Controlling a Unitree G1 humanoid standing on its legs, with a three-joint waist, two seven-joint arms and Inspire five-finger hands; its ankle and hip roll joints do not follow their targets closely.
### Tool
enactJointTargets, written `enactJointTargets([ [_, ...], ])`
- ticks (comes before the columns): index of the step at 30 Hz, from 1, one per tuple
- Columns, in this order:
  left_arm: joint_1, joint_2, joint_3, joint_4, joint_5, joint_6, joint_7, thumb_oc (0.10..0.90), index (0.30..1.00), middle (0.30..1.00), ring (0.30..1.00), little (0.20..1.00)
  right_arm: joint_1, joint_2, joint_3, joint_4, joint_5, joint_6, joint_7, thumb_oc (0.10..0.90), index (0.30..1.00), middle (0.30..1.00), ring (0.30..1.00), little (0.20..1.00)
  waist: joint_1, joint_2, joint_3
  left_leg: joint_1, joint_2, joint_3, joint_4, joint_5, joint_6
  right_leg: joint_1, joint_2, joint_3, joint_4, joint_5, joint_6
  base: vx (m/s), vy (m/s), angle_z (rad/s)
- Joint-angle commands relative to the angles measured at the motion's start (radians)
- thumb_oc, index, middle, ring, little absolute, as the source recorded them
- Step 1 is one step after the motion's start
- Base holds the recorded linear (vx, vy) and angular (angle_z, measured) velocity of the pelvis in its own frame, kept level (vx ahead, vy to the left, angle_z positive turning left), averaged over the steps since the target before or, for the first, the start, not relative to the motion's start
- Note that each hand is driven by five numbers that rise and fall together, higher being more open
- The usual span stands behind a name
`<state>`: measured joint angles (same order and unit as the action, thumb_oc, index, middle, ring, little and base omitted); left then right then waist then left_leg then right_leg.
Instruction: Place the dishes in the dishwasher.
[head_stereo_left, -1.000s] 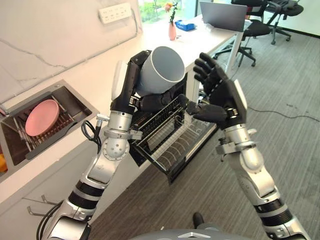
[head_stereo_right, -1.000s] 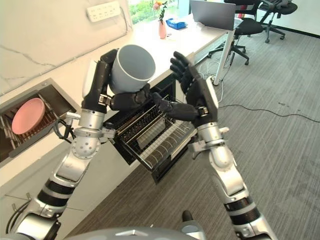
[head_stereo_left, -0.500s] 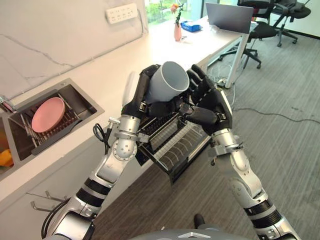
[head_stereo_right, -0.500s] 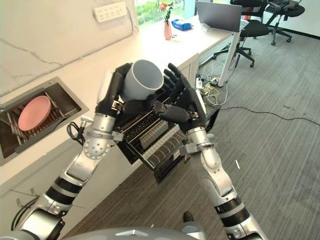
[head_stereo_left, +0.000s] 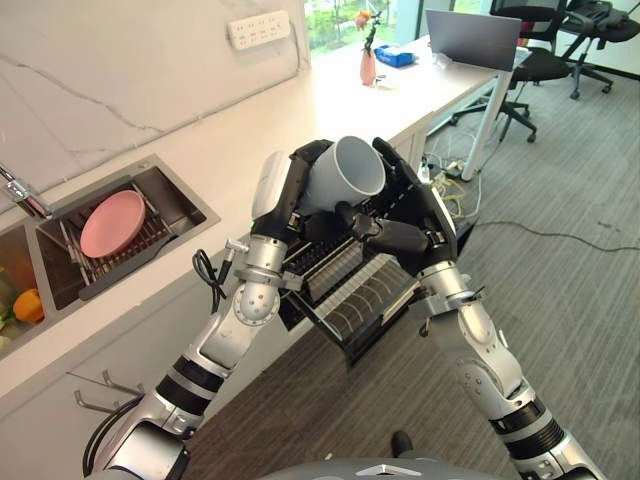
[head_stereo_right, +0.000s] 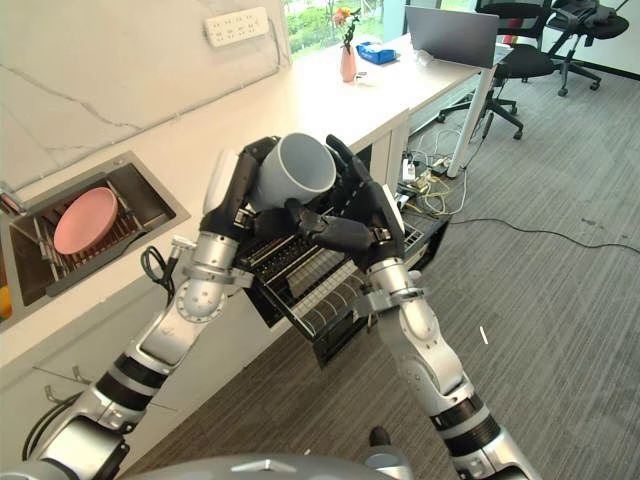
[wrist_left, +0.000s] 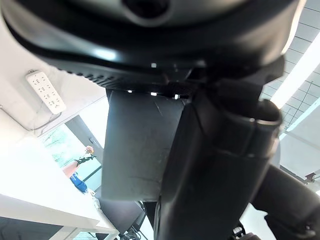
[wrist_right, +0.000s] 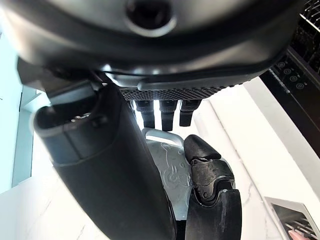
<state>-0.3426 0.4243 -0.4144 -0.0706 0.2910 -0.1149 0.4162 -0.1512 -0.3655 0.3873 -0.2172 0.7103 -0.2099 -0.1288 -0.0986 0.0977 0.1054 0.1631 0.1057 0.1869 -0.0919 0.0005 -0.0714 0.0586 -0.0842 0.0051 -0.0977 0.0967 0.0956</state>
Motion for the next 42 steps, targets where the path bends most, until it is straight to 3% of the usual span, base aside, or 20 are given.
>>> enactJointTargets([
  [1,-0.175,0.023,-0.126,0.047,0.205,-0.047,0.009,0.400,0.300,0.300,0.300,0.300,-0.113,0.098,0.053,-0.123,0.001,-0.088,0.037,0.800,0.900,0.900,0.900,0.900,0.008,-0.091,-0.052,0.018,0.016,-0.029,0.005,-0.037,-0.039,0.056,-0.066,-0.037,0.015,-0.055,0.078,0.00,0.000,0.00],
  [10,-0.154,-0.025,-0.242,0.134,0.433,0.019,0.041,0.400,0.300,0.300,0.300,0.300,-0.153,0.223,0.165,-0.123,0.096,-0.094,-0.046,0.800,0.900,0.900,0.900,0.900,0.015,-0.088,-0.048,0.017,0.016,-0.027,0.005,-0.036,-0.038,0.056,-0.066,-0.040,0.017,-0.057,0.075,0.00,0.000,0.00],
  [19,-0.140,-0.069,-0.316,0.206,0.459,0.020,0.053,0.400,0.300,0.300,0.300,0.300,-0.258,0.298,0.191,-0.142,0.068,-0.154,-0.138,0.800,0.900,0.900,0.900,0.900,0.024,-0.081,-0.050,0.015,0.015,-0.031,0.005,-0.033,-0.037,0.060,-0.069,-0.043,0.016,-0.058,0.070,0.00,0.000,0.00],
  [20,-0.140,-0.073,-0.324,0.208,0.458,0.020,0.053,0.400,0.300,0.300,0.300,0.300,-0.270,0.307,0.187,-0.142,0.060,-0.163,-0.156,0.756,0.834,0.834,0.834,0.834,0.025,-0.079,-0.050,0.015,0.016,-0.031,0.005,-0.032,-0.037,0.060,-0.069,-0.044,0.016,-0.057,0.070,0.00,0.000,0.00],
  [21,-0.136,-0.082,-0.337,0.215,0.450,0.016,0.052,0.400,0.300,0.300,0.300,0.300,-0.291,0.321,0.178,-0.149,0.036,-0.177,-0.183,0.400,0.300,0.300,0.300,0.300,0.025,-0.078,-0.051,0.016,0.017,-0.032,0.005,-0.033,-0.037,0.060,-0.070,-0.046,0.016,-0.058,0.069,0.00,0.000,0.00],
  [27,-0.123,-0.081,-0.351,0.210,0.429,0.005,0.053,0.400,0.300,0.300,0.300,0.300,-0.316,0.325,0.160,-0.167,-0.044,-0.198,-0.238,0.400,0.300,0.300,0.300,0.300,0.031,-0.076,-0.051,0.016,0.018,-0.037,0.005,-0.032,-0.035,0.064,-0.069,-0.055,0.016,-0.059,0.067,0.00,0.002,0.01],
  [33,-0.088,-0.062,-0.326,0.166,0.392,-0.011,0.044,0.400,0.300,0.300,0.300,0.300,-0.301,0.280,0.134,-0.189,-0.087,-0.195,-0.225,0.400,0.300,0.300,0.300,0.300,0.037,-0.079,-0.046,0.008,0.019,-0.043,0.005,-0.024,-0.035,0.060,-0.068,-0.060,0.017,-0.056,0.066,0.00,0.001,0.02],
  [34,-0.078,-0.055,-0.315,0.152,0.383,-0.010,0.044,0.413,0.319,0.319,0.319,0.319,-0.293,0.270,0.126,-0.190,-0.096,-0.194,-0.226,0.400,0.300,0.300,0.300,0.300,0.038,-0.079,-0.047,0.010,0.020,-0.045,0.005,-0.029,-0.036,0.063,-0.068,-0.063,0.016,-0.060,0.067,-0.02,-0.004,0.11],
  [35,-0.060,-0.046,-0.297,0.138,0.368,-0.010,0.046,0.728,0.792,0.792,0.792,0.792,-0.280,0.250,0.107,-0.191,-0.106,-0.195,-0.230,0.400,0.300,0.300,0.300,0.300,0.040,-0.082,-0.043,0.006,0.020,-0.047,0.005,-0.022,-0.036,0.060,-0.068,-0.064,0.017,-0.055,0.067,0.00,-0.001,0.09],
  [36,-0.026,-0.028,-0.260,0.104,0.339,-0.014,0.044,0.800,0.900,0.900,0.900,0.900,-0.258,0.230,0.075,-0.194,-0.127,-0.195,-0.243,0.400,0.300,0.300,0.300,0.300,0.043,-0.083,-0.043,0.003,0.020,-0.049,0.005,-0.021,-0.037,0.061,-0.068,-0.068,0.016,-0.056,0.066,0.00,0.001,0.08],
  [42,0.123,-0.013,-0.144,0.002,0.171,-0.045,0.066,0.800,0.900,0.900,0.900,0.900,-0.195,0.171,-0.073,-0.240,-0.321,-0.219,-0.369,0.400,0.300,0.300,0.300,0.300,0.051,-0.087,-0.038,0.000,0.020,-0.062,0.005,-0.025,-0.038,0.072,-0.066,-0.089,0.013,-0.065,0.067,0.02,0.002,0.09],
])
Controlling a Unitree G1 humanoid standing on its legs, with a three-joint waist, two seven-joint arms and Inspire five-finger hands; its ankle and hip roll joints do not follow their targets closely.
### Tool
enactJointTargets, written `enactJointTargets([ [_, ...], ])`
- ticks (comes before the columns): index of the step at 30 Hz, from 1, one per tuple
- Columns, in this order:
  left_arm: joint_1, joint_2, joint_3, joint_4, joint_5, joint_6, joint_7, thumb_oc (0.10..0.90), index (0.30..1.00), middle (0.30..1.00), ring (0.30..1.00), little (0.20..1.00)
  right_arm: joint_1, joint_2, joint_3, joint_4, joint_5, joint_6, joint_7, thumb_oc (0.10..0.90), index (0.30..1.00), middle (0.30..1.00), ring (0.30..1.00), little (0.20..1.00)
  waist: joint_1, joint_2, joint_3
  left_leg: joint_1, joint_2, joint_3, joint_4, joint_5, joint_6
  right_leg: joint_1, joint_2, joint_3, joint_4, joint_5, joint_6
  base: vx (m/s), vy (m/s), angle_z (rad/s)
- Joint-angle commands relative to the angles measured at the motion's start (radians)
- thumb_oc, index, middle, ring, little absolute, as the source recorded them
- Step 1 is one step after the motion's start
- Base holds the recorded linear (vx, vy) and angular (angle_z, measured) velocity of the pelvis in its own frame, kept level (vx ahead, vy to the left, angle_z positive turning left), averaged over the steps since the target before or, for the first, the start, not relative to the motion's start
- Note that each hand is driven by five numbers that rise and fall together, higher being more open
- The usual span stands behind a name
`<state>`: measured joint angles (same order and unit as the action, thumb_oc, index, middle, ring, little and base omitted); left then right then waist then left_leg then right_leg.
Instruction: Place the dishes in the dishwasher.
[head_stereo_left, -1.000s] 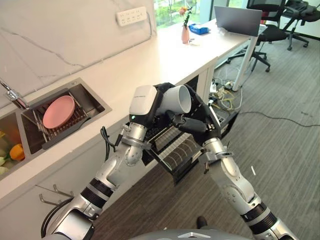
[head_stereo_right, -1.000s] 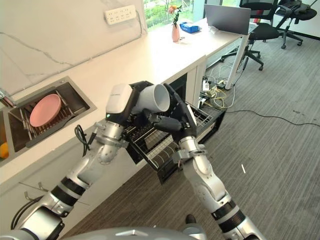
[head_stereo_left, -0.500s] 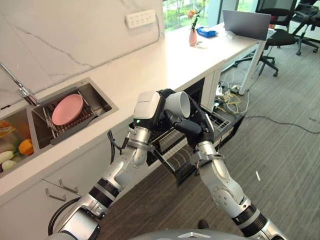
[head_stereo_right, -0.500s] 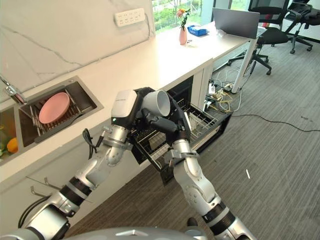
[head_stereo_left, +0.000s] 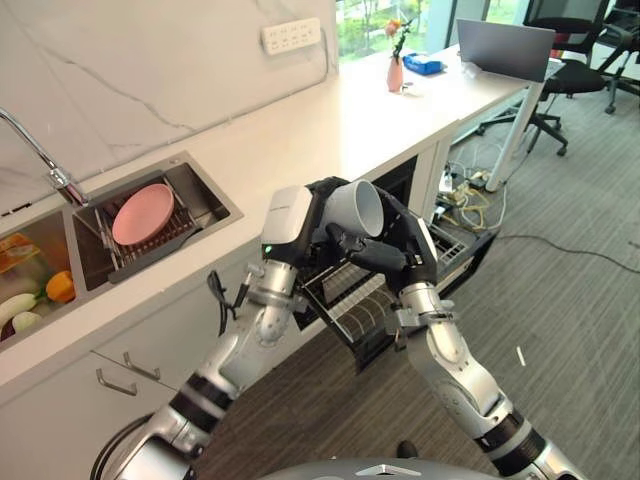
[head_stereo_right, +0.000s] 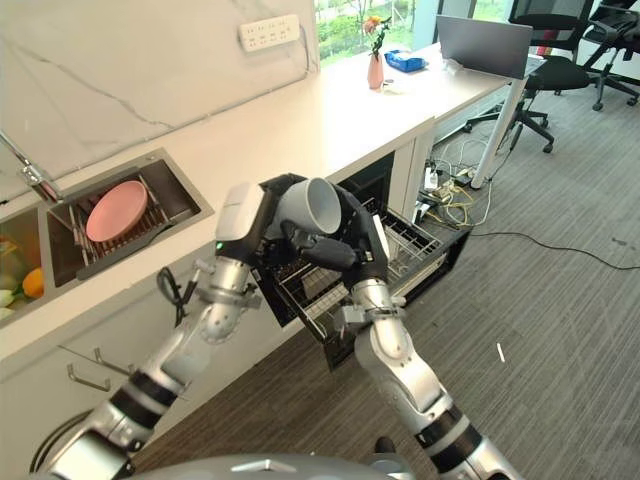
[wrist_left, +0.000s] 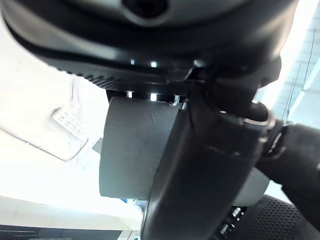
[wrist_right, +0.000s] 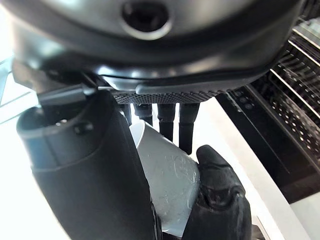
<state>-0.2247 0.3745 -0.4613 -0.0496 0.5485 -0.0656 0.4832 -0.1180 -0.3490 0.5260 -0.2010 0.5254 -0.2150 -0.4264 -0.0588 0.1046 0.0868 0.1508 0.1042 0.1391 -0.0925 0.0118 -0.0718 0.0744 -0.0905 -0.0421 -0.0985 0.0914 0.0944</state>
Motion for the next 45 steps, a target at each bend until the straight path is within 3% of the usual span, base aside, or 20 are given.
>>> enactJointTargets([
  [1,0.023,0.027,-0.094,-0.009,-0.102,-0.093,0.004,0.800,0.900,0.900,0.900,0.900,-0.222,0.148,-0.231,-0.262,-0.160,-0.216,-0.090,0.400,0.300,0.300,0.300,0.300,0.012,-0.095,-0.017,0.012,0.021,-0.016,0.005,-0.035,-0.038,0.058,-0.060,-0.044,0.013,-0.060,0.068,0.02,-0.001,0.16],
  [6,0.107,-0.034,-0.075,0.074,-0.272,-0.084,0.007,0.800,0.900,0.900,0.900,0.900,-0.178,0.101,-0.301,-0.288,-0.263,-0.203,-0.156,0.400,0.300,0.300,0.300,0.300,0.011,-0.100,-0.009,0.011,0.022,-0.020,0.005,-0.032,-0.036,0.060,-0.056,-0.048,0.012,-0.062,0.068,0.00,-0.003,0.05],
  [10,0.124,-0.039,-0.068,0.102,-0.305,-0.078,0.009,0.800,0.900,0.900,0.900,0.900,-0.138,0.076,-0.348,-0.285,-0.304,-0.196,-0.176,0.400,0.300,0.300,0.300,0.300,0.008,-0.100,-0.006,0.012,0.022,-0.021,0.005,-0.032,-0.035,0.062,-0.054,-0.049,0.013,-0.064,0.067,0.00,-0.003,0.01],
  [15,0.157,-0.040,-0.035,0.116,-0.385,-0.103,-0.025,0.800,0.900,0.900,0.900,0.900,-0.073,0.030,-0.460,-0.277,-0.489,-0.175,-0.227,0.400,0.300,0.300,0.300,0.300,0.001,-0.097,-0.001,0.011,0.023,-0.023,0.005,-0.032,-0.034,0.063,-0.051,-0.052,0.013,-0.066,0.068,0.00,0.000,0.00],
  [21,0.185,-0.037,-0.012,0.130,-0.443,-0.107,-0.084,0.800,0.900,0.900,0.900,0.900,-0.032,0.002,-0.503,-0.212,-0.491,-0.148,-0.175,0.400,0.300,0.300,0.300,0.300,0.001,-0.096,0.004,0.011,0.024,-0.027,0.005,-0.031,-0.035,0.065,-0.050,-0.057,0.013,-0.070,0.068,0.00,0.000,0.00],
  [27,0.247,-0.055,0.063,0.246,-0.459,-0.076,-0.075,0.800,0.900,0.900,0.900,0.900,0.023,-0.067,-0.484,-0.054,-0.452,-0.068,-0.044,0.400,0.300,0.300,0.300,0.300,0.024,-0.109,0.017,0.000,0.021,-0.041,0.005,-0.025,-0.038,0.066,-0.050,-0.079,0.016,-0.072,0.066,-0.01,-0.004,0.02],
  [32,0.263,-0.054,0.080,0.308,-0.467,-0.062,-0.094,0.800,0.900,0.900,0.900,0.900,0.012,-0.102,-0.463,0.039,-0.432,-0.030,0.005,0.400,0.300,0.300,0.300,0.300,0.040,-0.113,0.036,-0.009,0.021,-0.055,0.005,-0.027,-0.042,0.068,-0.050,-0.094,0.018,-0.082,0.067,-0.03,-0.011,0.19],
  [36,0.301,-0.036,0.136,0.392,-0.482,-0.052,-0.111,0.800,0.900,0.900,0.900,0.900,-0.059,-0.210,-0.408,0.182,-0.458,0.032,0.083,0.400,0.300,0.300,0.300,0.300,0.092,-0.118,0.099,-0.041,0.021,-0.094,0.005,-0.003,-0.051,0.057,-0.053,-0.139,0.031,-0.081,0.063,-0.09,-0.016,0.27],
  [45,0.289,-0.016,0.123,0.532,-0.462,-0.054,-0.154,0.800,0.900,0.900,0.900,0.900,-0.221,-0.331,-0.304,0.389,-0.496,0.066,0.157,0.400,0.300,0.300,0.300,0.300,0.152,-0.117,0.172,-0.101,0.018,-0.158,0.012,0.036,-0.061,0.034,-0.062,-0.206,0.071,-0.092,0.057,-0.06,-0.015,0.29],
])
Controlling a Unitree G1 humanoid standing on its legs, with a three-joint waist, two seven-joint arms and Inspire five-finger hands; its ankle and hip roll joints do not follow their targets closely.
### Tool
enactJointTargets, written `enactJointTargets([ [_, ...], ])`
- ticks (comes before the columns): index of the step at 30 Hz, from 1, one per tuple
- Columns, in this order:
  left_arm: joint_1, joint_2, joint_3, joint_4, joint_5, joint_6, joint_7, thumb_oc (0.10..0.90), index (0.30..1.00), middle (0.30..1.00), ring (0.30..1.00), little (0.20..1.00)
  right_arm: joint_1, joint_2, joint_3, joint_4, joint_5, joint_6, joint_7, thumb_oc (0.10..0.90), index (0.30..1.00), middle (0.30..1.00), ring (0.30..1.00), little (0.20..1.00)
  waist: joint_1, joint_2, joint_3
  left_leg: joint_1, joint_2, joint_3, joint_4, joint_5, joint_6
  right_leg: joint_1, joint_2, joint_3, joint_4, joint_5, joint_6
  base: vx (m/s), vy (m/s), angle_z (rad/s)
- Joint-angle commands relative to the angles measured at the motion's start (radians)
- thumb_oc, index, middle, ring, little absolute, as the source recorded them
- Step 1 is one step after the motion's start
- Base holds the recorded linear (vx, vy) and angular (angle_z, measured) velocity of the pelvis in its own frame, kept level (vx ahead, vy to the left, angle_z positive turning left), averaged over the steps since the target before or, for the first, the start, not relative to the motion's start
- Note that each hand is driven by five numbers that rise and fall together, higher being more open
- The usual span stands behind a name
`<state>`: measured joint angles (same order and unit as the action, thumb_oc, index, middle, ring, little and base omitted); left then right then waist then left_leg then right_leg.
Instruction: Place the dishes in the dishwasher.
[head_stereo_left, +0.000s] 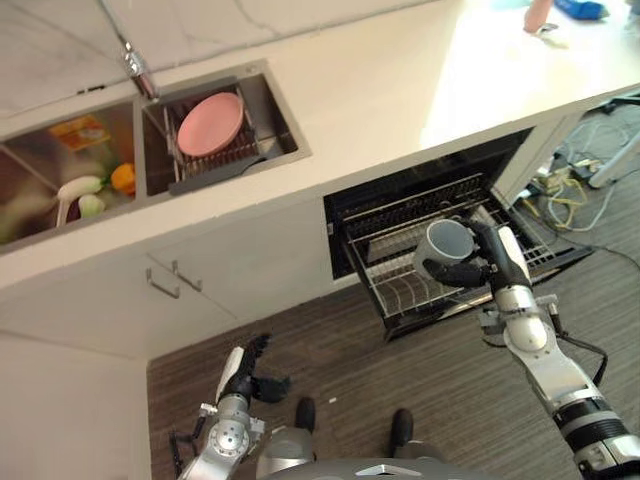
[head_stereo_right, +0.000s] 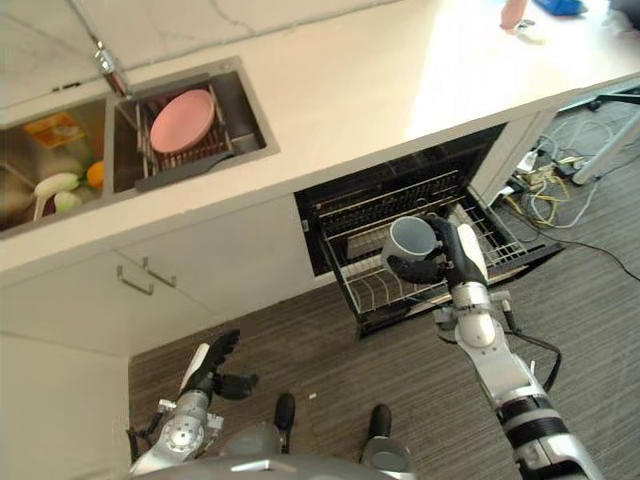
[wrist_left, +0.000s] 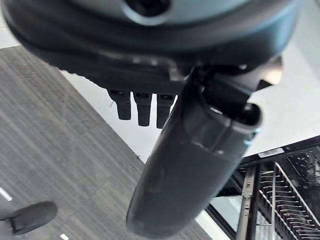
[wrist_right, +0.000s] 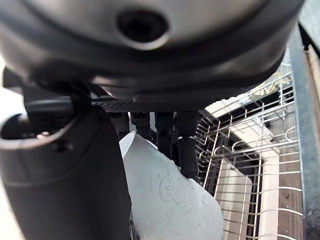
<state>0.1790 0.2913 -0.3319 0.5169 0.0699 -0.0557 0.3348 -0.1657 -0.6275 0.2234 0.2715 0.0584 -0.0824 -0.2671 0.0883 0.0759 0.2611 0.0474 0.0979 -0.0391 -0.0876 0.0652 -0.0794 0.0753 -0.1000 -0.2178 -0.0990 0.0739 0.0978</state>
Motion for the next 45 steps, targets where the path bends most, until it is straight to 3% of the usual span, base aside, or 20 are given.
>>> enactJointTargets([
  [1,-0.121,0.067,-0.010,-0.015,0.014,-0.062,-0.010,0.800,0.900,0.900,0.900,0.900,-0.193,-0.056,0.012,-0.060,-0.020,-0.064,0.008,0.400,0.300,0.300,0.300,0.300,0.009,-0.089,0.002,-0.006,0.024,0.013,0.007,-0.013,-0.055,0.028,-0.053,-0.039,0.077,-0.076,0.053,-0.06,-0.024,0.27],
  [7,-0.135,0.063,-0.024,0.061,-0.012,-0.064,-0.050,0.800,0.900,0.900,0.900,0.900,-0.332,-0.072,0.131,0.133,-0.031,-0.032,0.072,0.400,0.300,0.300,0.300,0.300,0.050,-0.095,0.009,-0.049,0.027,-0.036,0.011,0.008,-0.064,0.014,-0.056,-0.091,0.100,-0.088,0.046,-0.01,-0.024,0.33],
  [17,-0.161,0.057,-0.034,0.161,-0.087,-0.066,-0.095,0.800,0.900,0.900,0.900,0.900,-0.547,0.038,0.216,0.568,-0.029,0.008,0.077,0.400,0.300,0.300,0.300,0.300,0.120,-0.121,0.003,-0.091,0.029,-0.097,0.018,0.026,-0.079,0.024,-0.048,-0.158,0.099,-0.105,0.030,0.01,-0.033,0.27],
  [24,-0.183,0.046,-0.042,0.210,-0.092,-0.052,-0.106,0.800,0.900,0.900,0.900,0.900,-0.613,0.113,0.181,0.869,-0.073,0.033,0.033,0.400,0.300,0.300,0.300,0.300,0.139,-0.131,-0.011,-0.092,0.029,-0.113,0.017,0.029,-0.084,0.042,-0.040,-0.182,0.097,-0.118,0.024,0.02,-0.017,0.15],
  [33,-0.200,0.032,-0.054,0.260,-0.083,-0.042,-0.113,0.800,0.900,0.900,0.900,0.900,-0.634,0.141,0.178,0.963,-0.097,0.048,0.033,0.400,0.300,0.300,0.300,0.300,0.125,-0.122,-0.023,-0.083,0.028,-0.096,0.013,0.026,-0.086,0.042,-0.041,-0.173,0.097,-0.122,0.022,0.00,0.000,0.01],
  [34,-0.200,0.031,-0.056,0.262,-0.084,-0.041,-0.118,0.800,0.900,0.900,0.900,0.900,-0.639,0.145,0.181,0.969,-0.095,0.051,0.044,0.736,0.804,0.804,0.804,0.804,0.121,-0.119,-0.027,-0.080,0.028,-0.093,0.012,0.026,-0.086,0.043,-0.040,-0.170,0.094,-0.122,0.023,0.00,0.000,0.00],
  [35,-0.200,0.031,-0.056,0.262,-0.084,-0.041,-0.118,0.800,0.900,0.900,0.900,0.900,-0.639,0.145,0.181,0.969,-0.095,0.051,0.044,0.736,0.804,0.804,0.804,0.804,0.121,-0.119,-0.027,-0.080,0.028,-0.093,0.012,0.026,-0.086,0.043,-0.040,-0.170,0.094,-0.122,0.023,0.00,0.000,0.00],
  [36,-0.199,0.029,-0.055,0.271,-0.085,-0.040,-0.118,0.800,0.900,0.900,0.900,0.900,-0.645,0.146,0.184,0.961,-0.095,0.048,0.048,0.800,0.900,0.900,0.900,0.900,0.119,-0.119,-0.029,-0.078,0.029,-0.090,0.012,0.025,-0.086,0.043,-0.040,-0.169,0.094,-0.122,0.023,0.00,0.000,0.00],
  [40,-0.206,0.017,-0.046,0.320,-0.082,-0.038,-0.118,0.800,0.900,0.900,0.900,0.900,-0.643,0.147,0.217,0.915,-0.113,0.041,0.067,0.800,0.900,0.900,0.900,0.900,0.106,-0.118,-0.034,-0.072,0.032,-0.074,0.009,0.023,-0.086,0.040,-0.037,-0.152,0.089,-0.120,0.024,0.00,0.001,-0.06],
  [45,-0.230,-0.022,-0.009,0.540,-0.062,-0.001,-0.091,0.800,0.900,0.900,0.900,0.900,-0.636,0.157,0.233,0.882,-0.119,0.031,0.081,0.800,0.900,0.900,0.900,0.900,0.085,-0.120,-0.045,-0.054,0.038,-0.049,0.005,0.017,-0.085,0.040,-0.033,-0.129,0.081,-0.116,0.026,0.01,0.008,-0.14],
])
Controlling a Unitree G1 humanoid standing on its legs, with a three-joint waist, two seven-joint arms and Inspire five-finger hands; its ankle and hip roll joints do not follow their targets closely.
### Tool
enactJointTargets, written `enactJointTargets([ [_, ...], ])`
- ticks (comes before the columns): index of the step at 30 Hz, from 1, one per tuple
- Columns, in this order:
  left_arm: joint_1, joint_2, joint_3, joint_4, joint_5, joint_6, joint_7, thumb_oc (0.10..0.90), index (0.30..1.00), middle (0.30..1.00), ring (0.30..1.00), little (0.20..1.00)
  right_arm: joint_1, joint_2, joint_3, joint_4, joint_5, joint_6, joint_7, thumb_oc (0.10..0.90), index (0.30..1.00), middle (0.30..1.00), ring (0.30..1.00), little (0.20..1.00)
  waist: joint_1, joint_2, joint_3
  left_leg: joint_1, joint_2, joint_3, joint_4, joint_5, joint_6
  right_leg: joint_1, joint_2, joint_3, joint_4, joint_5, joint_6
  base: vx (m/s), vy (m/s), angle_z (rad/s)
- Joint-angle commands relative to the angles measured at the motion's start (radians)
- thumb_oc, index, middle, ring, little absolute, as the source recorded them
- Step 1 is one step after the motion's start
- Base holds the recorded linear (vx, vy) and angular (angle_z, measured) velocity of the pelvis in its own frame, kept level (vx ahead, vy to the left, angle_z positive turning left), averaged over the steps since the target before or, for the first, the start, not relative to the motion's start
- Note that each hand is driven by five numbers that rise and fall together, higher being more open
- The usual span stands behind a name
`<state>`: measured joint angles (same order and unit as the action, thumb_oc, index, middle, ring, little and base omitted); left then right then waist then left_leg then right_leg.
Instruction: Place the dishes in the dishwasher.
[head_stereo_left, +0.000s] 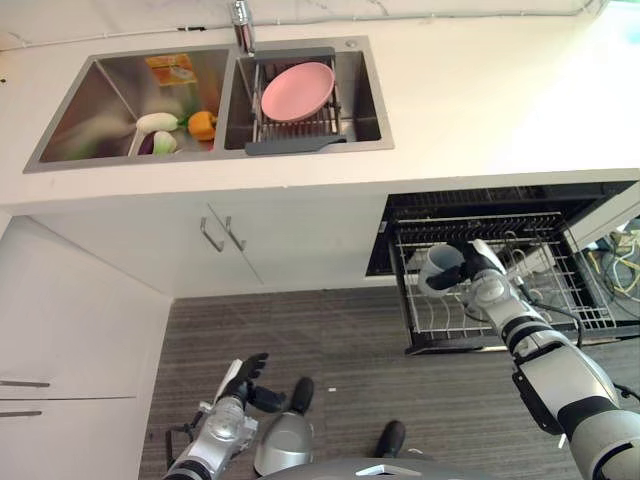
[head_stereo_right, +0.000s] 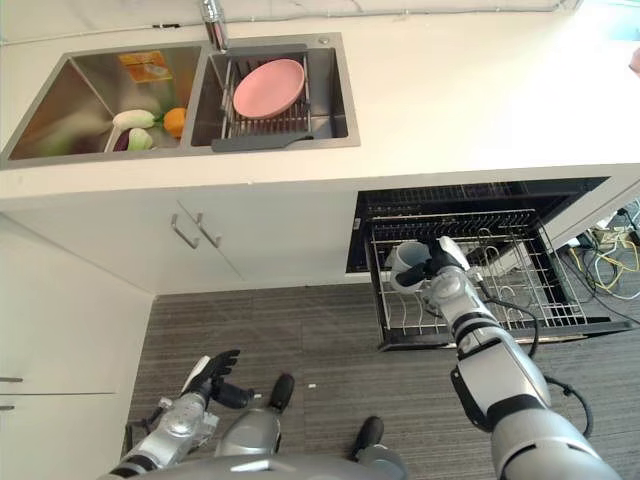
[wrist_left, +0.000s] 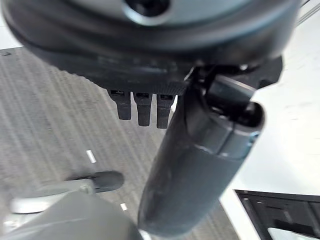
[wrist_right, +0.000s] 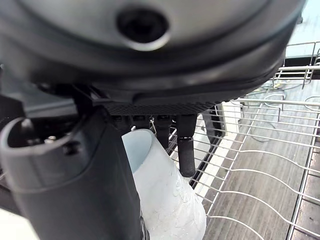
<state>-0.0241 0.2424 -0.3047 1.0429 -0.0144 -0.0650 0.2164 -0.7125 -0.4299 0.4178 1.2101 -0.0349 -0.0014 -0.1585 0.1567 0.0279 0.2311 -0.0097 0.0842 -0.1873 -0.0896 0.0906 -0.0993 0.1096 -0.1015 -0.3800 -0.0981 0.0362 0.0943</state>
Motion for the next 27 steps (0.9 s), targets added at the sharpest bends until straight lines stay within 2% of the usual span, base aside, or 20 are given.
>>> enactJointTargets([
  [1,-0.039,0.006,-0.027,0.111,0.049,0.040,0.040,0.800,0.900,0.900,0.900,0.900,-0.101,-0.043,0.047,-0.070,-0.034,-0.050,-0.023,0.800,0.900,0.900,0.900,0.900,0.008,-0.075,-0.021,0.009,0.055,0.109,0.006,-0.012,-0.064,0.003,-0.030,0.045,0.080,-0.077,0.029,0.01,0.004,-0.19],
  [10,-0.017,-0.025,0.037,0.242,-0.009,0.059,0.006,0.800,0.900,0.900,0.900,0.900,-0.113,-0.030,0.059,-0.127,-0.024,-0.041,0.020,0.800,0.900,0.900,0.900,0.900,-0.019,-0.079,-0.037,0.037,0.068,0.154,0.002,-0.024,-0.057,-0.009,-0.020,0.102,0.080,-0.071,0.028,0.01,0.007,-0.25],
  [14,-0.017,-0.021,0.056,0.259,-0.017,0.066,-0.010,0.800,0.900,0.900,0.900,0.900,-0.126,-0.034,0.100,-0.122,-0.078,-0.034,0.053,0.800,0.900,0.900,0.900,0.900,-0.022,-0.081,-0.040,0.043,0.071,0.161,0.002,-0.027,-0.056,-0.009,-0.016,0.110,0.075,-0.068,0.027,-0.01,-0.009,-0.10],
  [16,-0.029,-0.008,0.068,0.270,-0.002,0.071,-0.020,0.800,0.900,0.900,0.900,0.900,-0.157,-0.042,0.191,-0.139,-0.167,-0.028,0.117,0.800,0.900,0.900,0.900,0.900,-0.018,-0.087,-0.044,0.045,0.075,0.162,0.002,-0.027,-0.057,-0.007,-0.013,0.115,0.069,-0.065,0.028,0.00,-0.024,-0.08],
  [20,-0.030,-0.015,0.068,0.266,-0.012,0.068,-0.024,0.800,0.900,0.900,0.900,0.900,-0.129,-0.015,0.172,-0.171,-0.100,-0.037,0.135,0.800,0.900,0.900,0.900,0.900,-0.017,-0.093,-0.045,0.047,0.074,0.160,0.002,-0.027,-0.056,-0.003,-0.012,0.118,0.064,-0.062,0.028,0.01,-0.013,-0.08],
  [27,-0.036,-0.014,0.049,0.258,0.006,0.065,-0.036,0.800,0.900,0.900,0.900,0.900,-0.132,-0.016,0.195,-0.164,-0.111,-0.038,0.172,0.800,0.900,0.900,0.900,0.900,-0.013,-0.101,-0.047,0.049,0.072,0.156,0.002,-0.033,-0.057,0.008,-0.013,0.109,0.059,-0.064,0.028,0.00,0.000,0.00],
])
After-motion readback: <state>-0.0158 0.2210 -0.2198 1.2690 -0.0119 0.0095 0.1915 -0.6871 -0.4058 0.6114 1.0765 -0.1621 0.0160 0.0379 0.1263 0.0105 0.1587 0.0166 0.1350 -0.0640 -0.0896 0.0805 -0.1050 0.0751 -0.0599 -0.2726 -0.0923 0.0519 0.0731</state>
